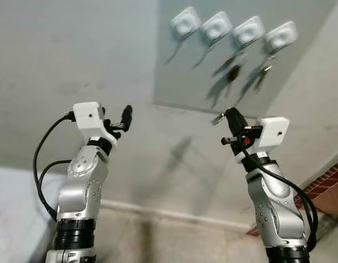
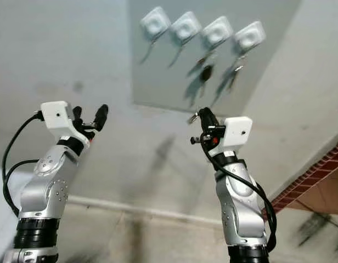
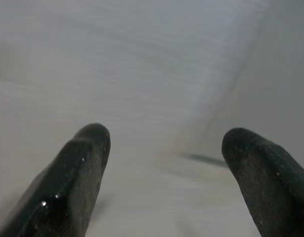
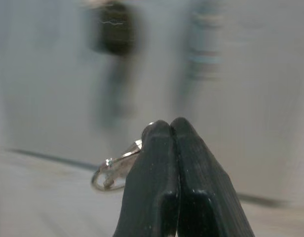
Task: Hang keys on a hook
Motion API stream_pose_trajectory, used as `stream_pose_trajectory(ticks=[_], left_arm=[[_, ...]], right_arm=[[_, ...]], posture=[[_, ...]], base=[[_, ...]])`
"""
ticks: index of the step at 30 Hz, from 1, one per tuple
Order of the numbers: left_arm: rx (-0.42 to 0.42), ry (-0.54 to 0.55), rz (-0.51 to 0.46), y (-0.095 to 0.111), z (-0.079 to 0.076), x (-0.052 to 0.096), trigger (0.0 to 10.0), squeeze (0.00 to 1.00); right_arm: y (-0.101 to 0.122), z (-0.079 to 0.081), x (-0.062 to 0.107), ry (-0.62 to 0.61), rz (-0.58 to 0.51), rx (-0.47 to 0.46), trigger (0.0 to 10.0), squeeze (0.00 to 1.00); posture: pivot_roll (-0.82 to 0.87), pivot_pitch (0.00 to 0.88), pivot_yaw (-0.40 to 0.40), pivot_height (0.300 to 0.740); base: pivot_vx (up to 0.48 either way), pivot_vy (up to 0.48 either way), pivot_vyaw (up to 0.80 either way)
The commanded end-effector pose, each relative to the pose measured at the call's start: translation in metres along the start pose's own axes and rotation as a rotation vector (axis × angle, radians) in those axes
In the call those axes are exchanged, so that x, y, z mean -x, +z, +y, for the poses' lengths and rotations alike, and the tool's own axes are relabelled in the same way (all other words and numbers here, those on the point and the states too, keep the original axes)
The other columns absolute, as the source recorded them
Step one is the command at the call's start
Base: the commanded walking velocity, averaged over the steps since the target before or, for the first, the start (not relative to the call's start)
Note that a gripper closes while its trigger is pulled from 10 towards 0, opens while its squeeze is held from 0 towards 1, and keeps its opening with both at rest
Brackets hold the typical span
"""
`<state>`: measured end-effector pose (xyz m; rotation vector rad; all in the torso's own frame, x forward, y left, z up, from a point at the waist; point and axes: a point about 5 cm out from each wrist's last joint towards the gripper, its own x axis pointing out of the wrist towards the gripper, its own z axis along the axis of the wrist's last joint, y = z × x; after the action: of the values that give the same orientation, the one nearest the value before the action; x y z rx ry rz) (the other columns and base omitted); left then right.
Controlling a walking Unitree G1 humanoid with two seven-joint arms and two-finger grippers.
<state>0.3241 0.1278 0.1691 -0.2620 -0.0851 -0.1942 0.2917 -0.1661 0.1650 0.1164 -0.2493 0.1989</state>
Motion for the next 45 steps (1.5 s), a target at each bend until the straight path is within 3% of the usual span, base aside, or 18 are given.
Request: stream_pose_trajectory(ticks=[1,9,16,20,24,29,36,45], left_arm=[[-0.032,0.016,-0.025,0.007,0.007,0.001,10.0,0.0],[-0.021,0.007,-0.041,0.008,0.004,0.002,10.0,0.0],[-0.045,-0.051,-0.051,0.011,-0.003,0.003,10.0,0.0],[-0.077,-0.153,-0.066,0.015,-0.018,0.003,10.0,0.0],[-0.099,-0.224,-0.073,0.018,-0.03,0.005,10.0,0.0],[-0.135,-0.357,-0.09,0.025,-0.053,0.009,10.0,0.0],[-0.159,-0.399,-0.102,0.03,-0.063,0.009,10.0,0.0],[-0.147,-0.397,-0.106,0.033,-0.065,0.009,10.0,0.0]], right_arm=[[0.006,0.006,-0.004,0.021,-0.03,-0.012,10.0,0.0],[0.006,0.006,-0.004,0.032,-0.025,-0.008,10.0,0.0],[0.009,0.012,-0.009,0.117,-0.02,-0.019,10.0,0.0],[0.021,0.024,-0.021,0.241,-0.058,-0.035,10.0,0.0],[0.027,0.027,-0.028,0.279,-0.076,-0.041,10.0,0.0],[0.049,0.037,-0.05,0.369,-0.151,-0.066,10.0,0.0],[0.067,0.049,-0.071,0.426,-0.213,-0.094,10.0,0.0],[0.067,0.054,-0.077,0.446,-0.218,-0.105,10.0,0.0]], posture=[[0.03,0.02,-0.042,0.74],[0.03,0.017,-0.047,0.74],[0.03,0.016,-0.051,0.74],[0.03,0.016,-0.051,0.74],[0.02,0.019,-0.052,0.74],[0.03,0.025,-0.054,0.74],[0.04,0.046,-0.054,0.74],[0.04,0.055,-0.058,0.74]], base=[[0.0,0.0,0.0],[0.0,0.0,0.0],[0.0,0.0,0.0],[0.0,0.0,0.0],[0.0,0.0,0.0],[0.0,0.0,0.0],[0.0,0.0,0.0],[0.0,0.0,0.0]])
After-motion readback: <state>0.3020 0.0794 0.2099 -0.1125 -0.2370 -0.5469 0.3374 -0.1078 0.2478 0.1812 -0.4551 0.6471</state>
